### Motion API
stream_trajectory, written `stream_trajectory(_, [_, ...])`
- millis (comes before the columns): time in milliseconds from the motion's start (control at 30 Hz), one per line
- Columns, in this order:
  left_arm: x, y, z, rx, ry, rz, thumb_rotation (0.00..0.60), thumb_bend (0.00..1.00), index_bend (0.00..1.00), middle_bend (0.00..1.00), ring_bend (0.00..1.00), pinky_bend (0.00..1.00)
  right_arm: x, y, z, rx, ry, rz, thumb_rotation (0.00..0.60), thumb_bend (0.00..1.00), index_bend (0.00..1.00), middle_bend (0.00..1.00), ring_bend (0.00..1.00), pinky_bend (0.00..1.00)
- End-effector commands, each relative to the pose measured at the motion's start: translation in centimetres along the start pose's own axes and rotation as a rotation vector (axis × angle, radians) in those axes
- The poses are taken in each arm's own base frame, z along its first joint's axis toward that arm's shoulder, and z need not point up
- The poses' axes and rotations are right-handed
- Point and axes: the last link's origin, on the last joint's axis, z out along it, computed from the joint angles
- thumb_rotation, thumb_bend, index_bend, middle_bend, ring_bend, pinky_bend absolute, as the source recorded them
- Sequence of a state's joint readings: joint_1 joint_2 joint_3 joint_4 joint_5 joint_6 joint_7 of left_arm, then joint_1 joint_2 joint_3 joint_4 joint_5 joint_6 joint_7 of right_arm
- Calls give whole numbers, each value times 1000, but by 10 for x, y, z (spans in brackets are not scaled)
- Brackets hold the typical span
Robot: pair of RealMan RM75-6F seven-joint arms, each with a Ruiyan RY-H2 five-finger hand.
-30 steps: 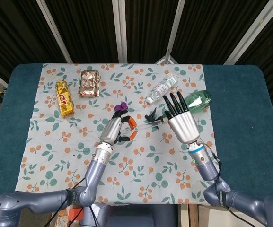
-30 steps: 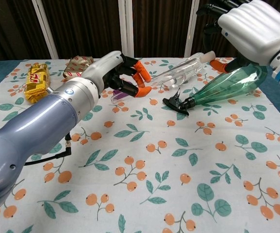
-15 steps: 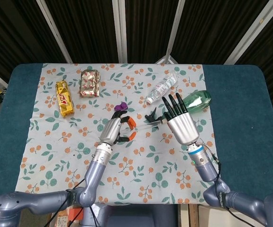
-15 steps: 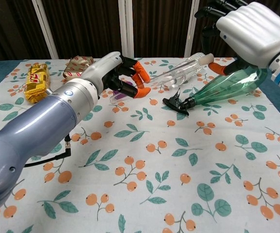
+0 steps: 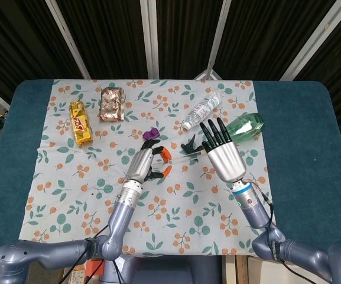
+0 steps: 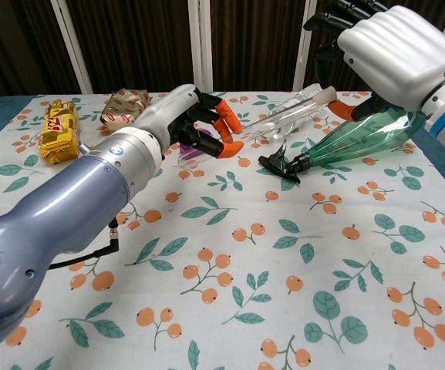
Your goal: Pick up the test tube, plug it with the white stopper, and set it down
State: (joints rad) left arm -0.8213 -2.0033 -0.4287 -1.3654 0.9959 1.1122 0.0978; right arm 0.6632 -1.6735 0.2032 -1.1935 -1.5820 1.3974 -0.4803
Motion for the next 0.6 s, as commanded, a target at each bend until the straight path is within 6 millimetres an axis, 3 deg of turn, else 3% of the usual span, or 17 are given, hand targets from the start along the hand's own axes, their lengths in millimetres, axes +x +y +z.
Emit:
stream_trajectory(33, [0, 0, 0, 7, 6, -8, 600, 599, 692, 545, 126, 0, 0, 0, -1, -2, -2, 1, 600, 414, 620, 152, 52, 0])
stream_trajectory(600, [-5, 0, 1, -19, 34, 5, 600, 599, 692, 545, 126, 0, -2, 0, -4, -19, -12, 22, 600, 414, 620, 152, 52, 0])
